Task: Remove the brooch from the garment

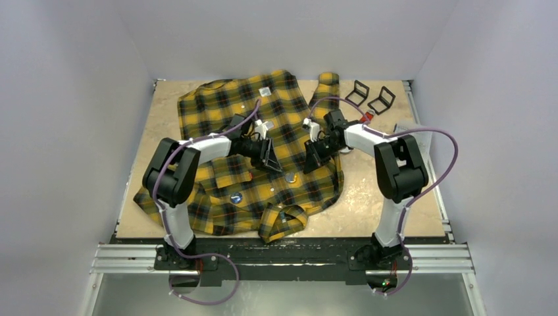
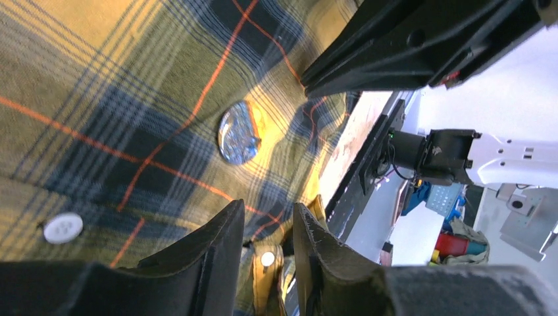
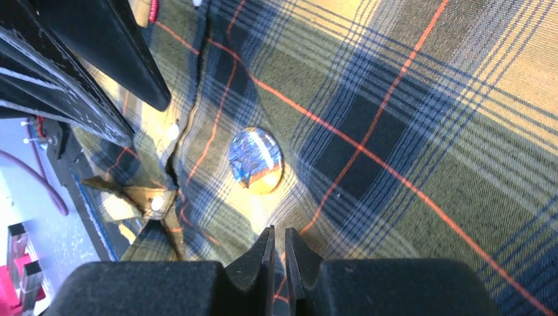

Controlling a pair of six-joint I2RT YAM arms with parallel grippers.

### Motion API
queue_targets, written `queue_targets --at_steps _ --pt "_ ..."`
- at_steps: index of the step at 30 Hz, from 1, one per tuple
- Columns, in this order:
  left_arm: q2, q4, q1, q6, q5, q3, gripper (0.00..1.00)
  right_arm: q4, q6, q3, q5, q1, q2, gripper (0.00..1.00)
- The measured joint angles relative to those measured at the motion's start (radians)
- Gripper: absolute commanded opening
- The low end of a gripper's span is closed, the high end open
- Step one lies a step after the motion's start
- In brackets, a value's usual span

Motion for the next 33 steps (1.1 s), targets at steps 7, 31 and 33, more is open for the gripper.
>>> queue_targets --at_steps 7,31,33 --pt "0.124 0.039 -0.023 -0.053 0.000 0.061 0.31 0.050 0.034 0.000 0.032 0.039 0.049 0.13" --pt "0.216 0.099 -0.076 -0.126 0.002 0.076 0.20 0.100 0.041 -0.006 0.033 0.065 0.092 0.11" --pt "0.215 0.118 -0.076 -0.142 0.005 0.076 0.19 0.103 0.041 -0.008 0.032 0.065 0.092 0.12"
